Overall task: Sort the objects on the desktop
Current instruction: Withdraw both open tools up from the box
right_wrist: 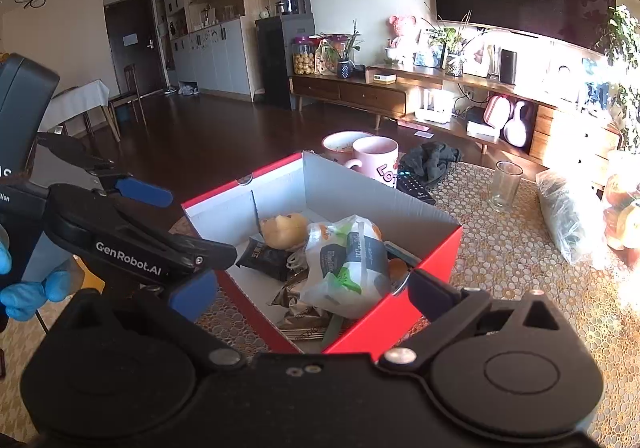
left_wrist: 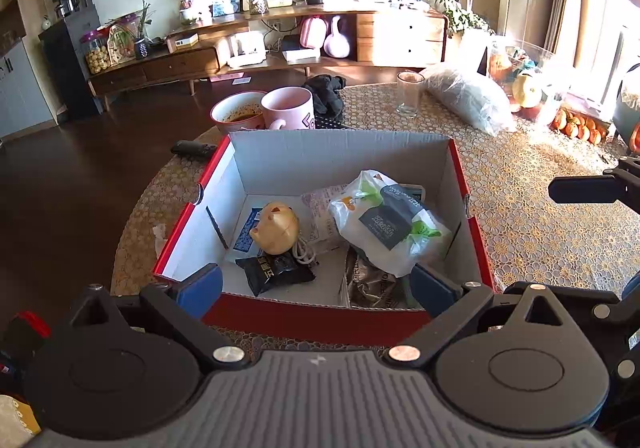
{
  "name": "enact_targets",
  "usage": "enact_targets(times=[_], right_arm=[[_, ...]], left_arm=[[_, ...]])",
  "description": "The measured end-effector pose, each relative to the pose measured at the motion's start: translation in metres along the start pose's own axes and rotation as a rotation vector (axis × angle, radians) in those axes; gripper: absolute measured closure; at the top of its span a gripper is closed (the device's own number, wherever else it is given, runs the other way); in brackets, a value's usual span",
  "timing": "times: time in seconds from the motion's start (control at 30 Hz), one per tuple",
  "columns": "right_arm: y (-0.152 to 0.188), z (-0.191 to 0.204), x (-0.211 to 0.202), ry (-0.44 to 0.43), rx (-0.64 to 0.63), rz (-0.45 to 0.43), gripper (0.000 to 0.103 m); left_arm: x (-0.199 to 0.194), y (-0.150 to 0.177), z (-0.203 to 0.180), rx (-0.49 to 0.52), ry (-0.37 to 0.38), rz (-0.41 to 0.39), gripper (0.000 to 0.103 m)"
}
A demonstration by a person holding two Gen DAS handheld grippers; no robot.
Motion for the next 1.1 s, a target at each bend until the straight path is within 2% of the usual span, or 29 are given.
enact_targets(times=[0.37,1.1], right_arm=[[0.009,-0.003,-0.017,-0.006,0.026,-0.012,0.0],[0.026,-0.017,-0.036,0.02,0.074,-0.016,0.0]], left_arm=[[-0.007,0.011,-0.007,-0.003,-0.013,0.003,0.002],[-0.022,0.02,-0.033,0.028,0.028,-0.041,0.002]])
Point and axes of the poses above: each gripper's, at about its wrist camera, not at the fingertips, and x roughly the way its jaws point, z to its left, y to its underside, the point moved 9 cm from there along x, roughly the way its jaws point, and after that the axes turned 2 degrees about x, right-handed, at the moved point
